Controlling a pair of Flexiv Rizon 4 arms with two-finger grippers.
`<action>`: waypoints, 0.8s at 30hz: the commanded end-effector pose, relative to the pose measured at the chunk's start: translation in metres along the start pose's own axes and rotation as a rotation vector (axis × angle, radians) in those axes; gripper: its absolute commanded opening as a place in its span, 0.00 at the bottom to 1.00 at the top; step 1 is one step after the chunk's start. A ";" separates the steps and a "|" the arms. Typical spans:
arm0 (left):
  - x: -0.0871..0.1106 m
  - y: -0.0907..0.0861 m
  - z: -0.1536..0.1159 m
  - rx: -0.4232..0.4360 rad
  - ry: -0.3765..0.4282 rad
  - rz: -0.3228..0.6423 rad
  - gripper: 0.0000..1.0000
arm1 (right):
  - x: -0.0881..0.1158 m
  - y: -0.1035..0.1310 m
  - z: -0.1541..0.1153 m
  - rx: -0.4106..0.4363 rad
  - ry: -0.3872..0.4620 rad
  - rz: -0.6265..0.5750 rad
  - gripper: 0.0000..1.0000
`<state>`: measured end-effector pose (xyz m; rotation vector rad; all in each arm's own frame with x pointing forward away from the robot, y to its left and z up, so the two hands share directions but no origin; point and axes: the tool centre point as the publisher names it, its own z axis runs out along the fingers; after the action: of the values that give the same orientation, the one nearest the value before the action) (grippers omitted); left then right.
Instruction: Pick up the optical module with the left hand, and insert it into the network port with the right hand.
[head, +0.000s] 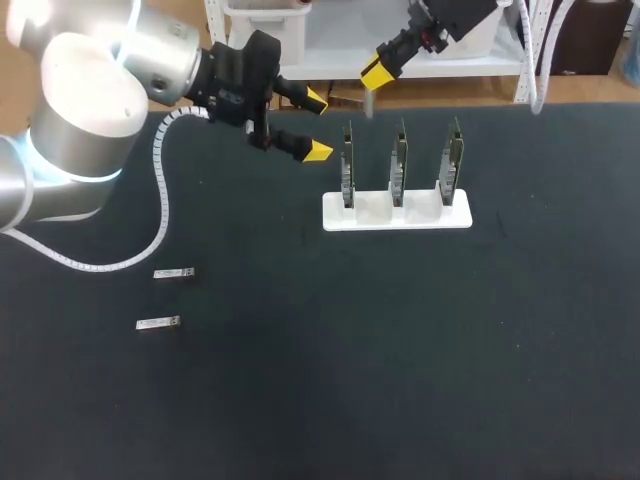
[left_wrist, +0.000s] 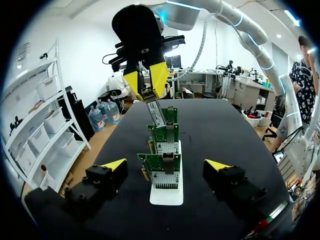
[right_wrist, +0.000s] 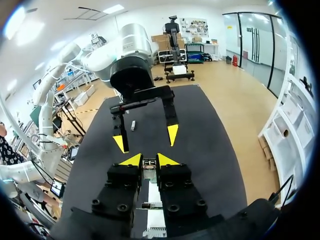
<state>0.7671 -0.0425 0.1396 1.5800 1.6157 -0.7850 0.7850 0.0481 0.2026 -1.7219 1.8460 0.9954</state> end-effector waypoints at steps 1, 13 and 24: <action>0.000 0.001 0.000 0.002 0.002 0.001 1.00 | 0.000 0.011 0.003 0.036 0.010 0.000 0.00; 0.000 0.001 0.000 0.002 0.002 0.001 1.00 | -0.004 0.013 0.010 0.063 0.026 0.002 0.00; 0.000 0.001 0.000 0.002 0.002 0.001 1.00 | -0.008 0.013 0.017 0.107 0.010 0.010 0.00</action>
<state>0.7672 -0.0425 0.1395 1.5800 1.6155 -0.7850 0.7786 0.0660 0.2008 -1.6920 1.8759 0.9316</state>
